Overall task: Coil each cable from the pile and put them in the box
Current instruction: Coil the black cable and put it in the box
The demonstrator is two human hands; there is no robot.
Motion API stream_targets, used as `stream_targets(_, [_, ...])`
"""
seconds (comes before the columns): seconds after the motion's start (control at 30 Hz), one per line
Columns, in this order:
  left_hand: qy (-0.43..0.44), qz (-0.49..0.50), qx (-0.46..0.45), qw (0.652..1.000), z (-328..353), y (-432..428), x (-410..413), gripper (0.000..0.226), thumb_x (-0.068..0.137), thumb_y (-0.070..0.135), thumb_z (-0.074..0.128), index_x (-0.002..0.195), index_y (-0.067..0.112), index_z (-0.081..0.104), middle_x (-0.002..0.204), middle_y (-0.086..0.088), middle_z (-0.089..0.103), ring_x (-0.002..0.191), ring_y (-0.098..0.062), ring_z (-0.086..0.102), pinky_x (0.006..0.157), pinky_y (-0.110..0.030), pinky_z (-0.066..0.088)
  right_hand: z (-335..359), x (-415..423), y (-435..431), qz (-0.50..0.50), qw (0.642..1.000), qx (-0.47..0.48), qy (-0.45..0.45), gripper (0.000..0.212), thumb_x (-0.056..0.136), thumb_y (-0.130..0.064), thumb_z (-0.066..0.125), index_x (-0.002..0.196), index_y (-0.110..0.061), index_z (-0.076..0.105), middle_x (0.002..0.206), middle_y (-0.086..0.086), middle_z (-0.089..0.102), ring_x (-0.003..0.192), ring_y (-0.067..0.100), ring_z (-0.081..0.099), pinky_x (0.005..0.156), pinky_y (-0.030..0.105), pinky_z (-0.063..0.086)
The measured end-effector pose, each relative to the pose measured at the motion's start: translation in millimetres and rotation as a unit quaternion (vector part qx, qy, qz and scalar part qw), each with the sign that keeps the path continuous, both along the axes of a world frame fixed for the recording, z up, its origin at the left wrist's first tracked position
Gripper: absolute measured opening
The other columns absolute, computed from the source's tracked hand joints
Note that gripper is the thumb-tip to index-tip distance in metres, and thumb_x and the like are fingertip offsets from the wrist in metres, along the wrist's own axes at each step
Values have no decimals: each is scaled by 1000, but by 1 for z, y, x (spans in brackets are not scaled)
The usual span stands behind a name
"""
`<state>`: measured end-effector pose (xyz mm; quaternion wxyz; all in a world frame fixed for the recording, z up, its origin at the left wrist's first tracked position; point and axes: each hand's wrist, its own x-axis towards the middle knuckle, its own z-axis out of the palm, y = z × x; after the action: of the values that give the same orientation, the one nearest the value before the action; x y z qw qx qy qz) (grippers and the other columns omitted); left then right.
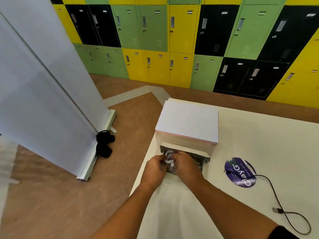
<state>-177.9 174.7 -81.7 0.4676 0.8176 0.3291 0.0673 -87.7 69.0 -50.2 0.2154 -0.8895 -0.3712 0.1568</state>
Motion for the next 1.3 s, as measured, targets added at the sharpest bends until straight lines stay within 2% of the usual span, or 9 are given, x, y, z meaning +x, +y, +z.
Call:
stream_targets(0.1, [54,-38,89,994,-6,-1,3,20,89,11,53,93,22,70,89,5,71,79,-17,63,66,-26,51,-4,3,3,28,998,-53,-8,36,98,-24,61,133,-23,61,131,-1,64,119,19,59,103,24,40])
stream_targets(0.2, [108,-63,140,982,-6,-1,8,28,88,5,48,105,18,67,99,-3,68,92,-25,62,73,-38,55,-4,2,1,39,997,-69,-19,38,97,-21,61,134,-25,59,131,-1,63,121,21,58,104,28,41])
stream_targets(0.4, [118,-96,195,969,5,-5,8,43,93,2,49,130,17,63,136,-6,53,117,-31,52,97,-43,51,0,-6,-30,63,997,43,-23,54,94,-8,58,144,-27,51,149,-9,49,136,16,46,113,27,37])
stream_targets(0.53, [71,-76,239,966,20,-27,1,25,99,25,50,114,26,70,118,4,64,97,-21,63,80,-34,56,3,-7,-71,74,992,101,-4,38,97,-10,51,130,-20,65,140,-7,57,129,10,51,106,13,35])
stream_targets(0.7, [7,-127,208,970,35,-82,11,22,96,46,59,99,27,72,101,12,69,84,-9,64,78,-27,56,6,9,-137,4,991,135,8,26,88,-10,47,96,-16,71,100,-4,66,96,13,62,83,29,53])
stream_targets(0.8, [-19,-194,182,964,37,-119,31,21,95,44,60,92,26,70,91,14,64,79,-4,58,69,-18,47,4,26,-181,-56,989,135,7,22,92,-2,53,97,-14,70,99,-4,68,94,11,63,86,18,49])
stream_targets(0.87, [-28,-228,161,960,38,-138,44,17,96,39,59,92,26,69,91,15,65,78,-4,58,70,-19,46,1,36,-204,-99,988,114,15,19,94,-4,56,99,-16,70,101,-4,68,93,11,62,81,11,44])
stream_targets(1.03, [-8,-302,146,942,30,-204,84,16,97,31,55,101,23,68,99,8,71,80,-11,63,77,-31,53,-14,60,-281,-219,975,21,22,21,95,-10,55,108,-19,68,112,-2,62,104,18,61,87,29,50])
stream_targets(1.3, [54,-373,115,919,6,-266,111,19,99,28,56,115,26,67,114,12,67,89,-3,59,79,-14,46,-48,58,-356,-271,945,-160,90,14,93,-24,58,104,-19,51,115,1,55,108,23,55,86,31,48])
